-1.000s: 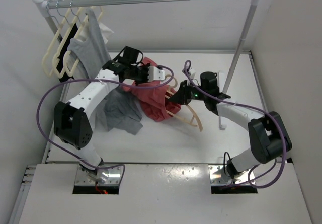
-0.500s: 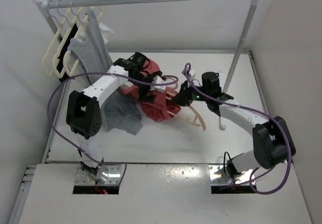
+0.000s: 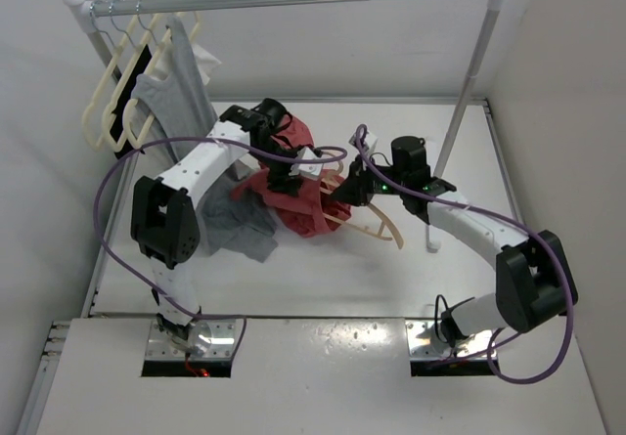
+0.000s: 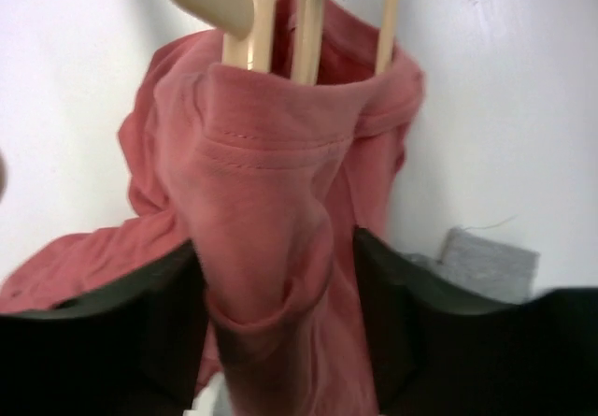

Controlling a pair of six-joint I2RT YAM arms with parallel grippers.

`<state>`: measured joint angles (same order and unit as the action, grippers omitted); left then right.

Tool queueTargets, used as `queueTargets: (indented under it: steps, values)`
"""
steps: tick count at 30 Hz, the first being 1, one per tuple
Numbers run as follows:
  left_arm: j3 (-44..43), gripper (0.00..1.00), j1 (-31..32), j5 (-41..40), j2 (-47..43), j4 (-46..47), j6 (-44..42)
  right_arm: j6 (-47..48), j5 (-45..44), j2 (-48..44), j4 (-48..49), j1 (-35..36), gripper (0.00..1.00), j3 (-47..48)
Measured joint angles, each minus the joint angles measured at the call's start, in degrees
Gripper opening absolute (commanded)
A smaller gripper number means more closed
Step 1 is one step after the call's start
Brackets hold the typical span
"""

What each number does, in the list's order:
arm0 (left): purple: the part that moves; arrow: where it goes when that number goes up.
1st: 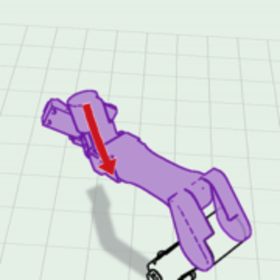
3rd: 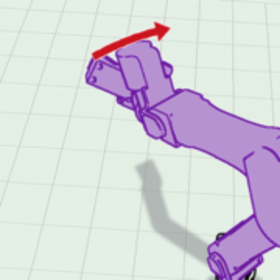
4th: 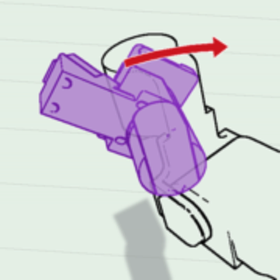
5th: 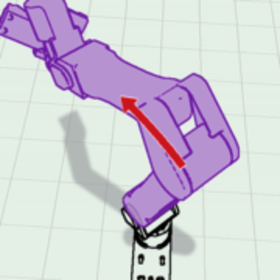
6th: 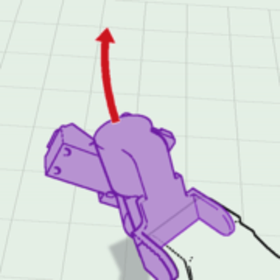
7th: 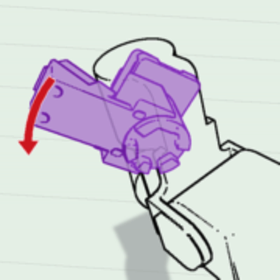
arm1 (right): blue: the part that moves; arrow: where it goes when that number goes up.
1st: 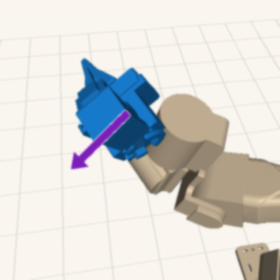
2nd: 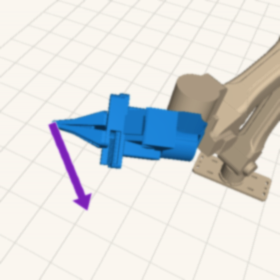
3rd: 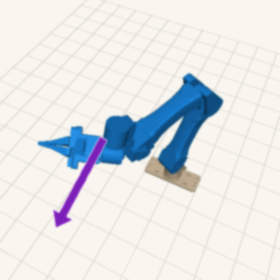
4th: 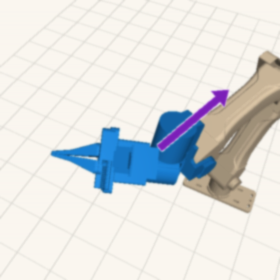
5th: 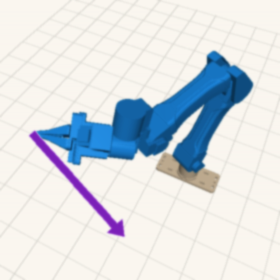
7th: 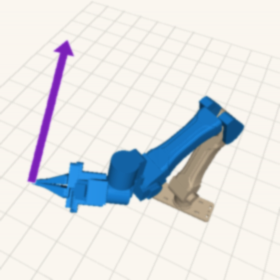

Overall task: Place the t-shirt on the hanger
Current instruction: Place tshirt on hanger

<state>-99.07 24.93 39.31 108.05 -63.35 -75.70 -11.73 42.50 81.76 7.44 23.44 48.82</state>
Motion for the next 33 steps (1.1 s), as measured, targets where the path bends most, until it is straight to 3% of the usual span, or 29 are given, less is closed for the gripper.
queueTargets:
  steps: [9, 14, 15, 18, 19, 21, 24, 30, 33]
  values:
    - [-1.31, 0.69, -1.07, 2.12, -0.04, -1.73, 2.93, 1.86, -1.57, 0.87, -2.86, -1.20, 0.00, 0.28]
    - [-1.60, 0.40, -3.06, 2.93, -0.07, -1.38, 4.50, 2.34, -1.64, 0.87, -3.32, -1.22, 0.00, 0.28]
    - [-1.60, 0.28, -3.39, 2.95, -0.07, -1.09, 4.76, 2.49, -1.57, 0.87, -3.41, -1.22, 0.00, 0.28]
    - [-1.60, 0.07, -3.91, 3.30, -0.07, -0.61, 5.40, 2.67, -1.29, 0.87, -3.76, -1.07, 0.00, 0.26]
    - [-1.60, 0.05, -3.93, 3.58, -0.07, -0.66, 5.38, 2.64, -1.44, 0.87, -3.74, -1.16, 0.00, 0.26]
    - [-1.60, 0.09, -3.91, 3.89, -0.11, -0.15, 5.81, 2.32, -1.51, 0.90, -4.09, -1.29, 0.00, 0.26]
    - [-1.60, 0.47, -3.91, 4.00, -0.13, 0.59, 7.13, 2.36, -1.62, 0.92, -4.09, -1.31, 0.00, 0.26]
    - [-1.60, 0.50, -3.96, 4.33, -0.15, 1.33, 9.44, 2.89, -1.97, 1.36, -4.66, -1.27, 0.00, 0.26]
    - [-1.60, 0.38, -3.98, 5.03, -0.15, 1.33, 10.21, 2.97, -1.99, 1.66, -5.01, -1.18, 0.00, 0.26]
